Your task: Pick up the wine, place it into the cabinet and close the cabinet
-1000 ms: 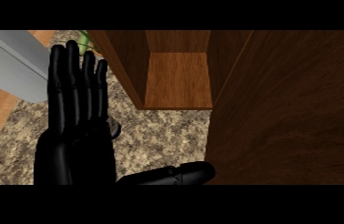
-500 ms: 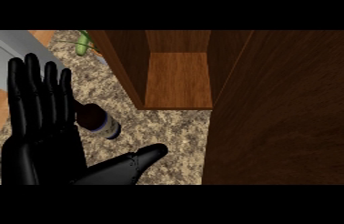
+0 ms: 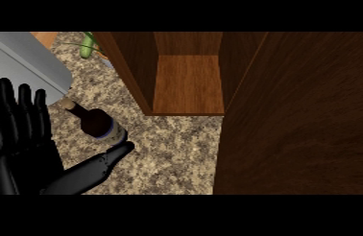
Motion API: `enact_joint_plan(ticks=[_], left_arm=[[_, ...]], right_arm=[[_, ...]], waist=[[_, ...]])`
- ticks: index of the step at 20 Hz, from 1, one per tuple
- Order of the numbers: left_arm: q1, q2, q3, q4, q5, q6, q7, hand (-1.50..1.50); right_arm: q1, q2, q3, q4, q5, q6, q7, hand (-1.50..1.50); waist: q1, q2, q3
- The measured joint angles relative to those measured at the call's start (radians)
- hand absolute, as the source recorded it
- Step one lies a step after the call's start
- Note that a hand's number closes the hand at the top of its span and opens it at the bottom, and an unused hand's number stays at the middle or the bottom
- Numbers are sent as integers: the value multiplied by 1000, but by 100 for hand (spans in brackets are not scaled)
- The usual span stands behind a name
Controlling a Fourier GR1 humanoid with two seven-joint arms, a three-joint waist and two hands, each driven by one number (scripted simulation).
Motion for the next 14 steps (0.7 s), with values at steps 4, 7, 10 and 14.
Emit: enact_joint_plan(ticks=[4, 7, 10, 14], left_arm=[[61, 14, 68, 23, 104, -43, -81, -150], [69, 19, 144, 84, 196, -89, -145, -150], [114, 3, 183, 146, 270, -137, -241, -150], [134, -6, 247, 247, 354, -210, -340, -150]], right_arm=[[22, 10, 32, -11, 8, -1, 8, -150], [4, 17, 57, -13, 22, -12, 26, -150], [-1, 20, 57, -15, 29, -19, 33, -150], [-45, 16, 35, -13, 34, -29, 67, -150]], waist=[[-1, -1, 0], [-1, 0, 0], [0, 0, 0], [1, 0, 0]])
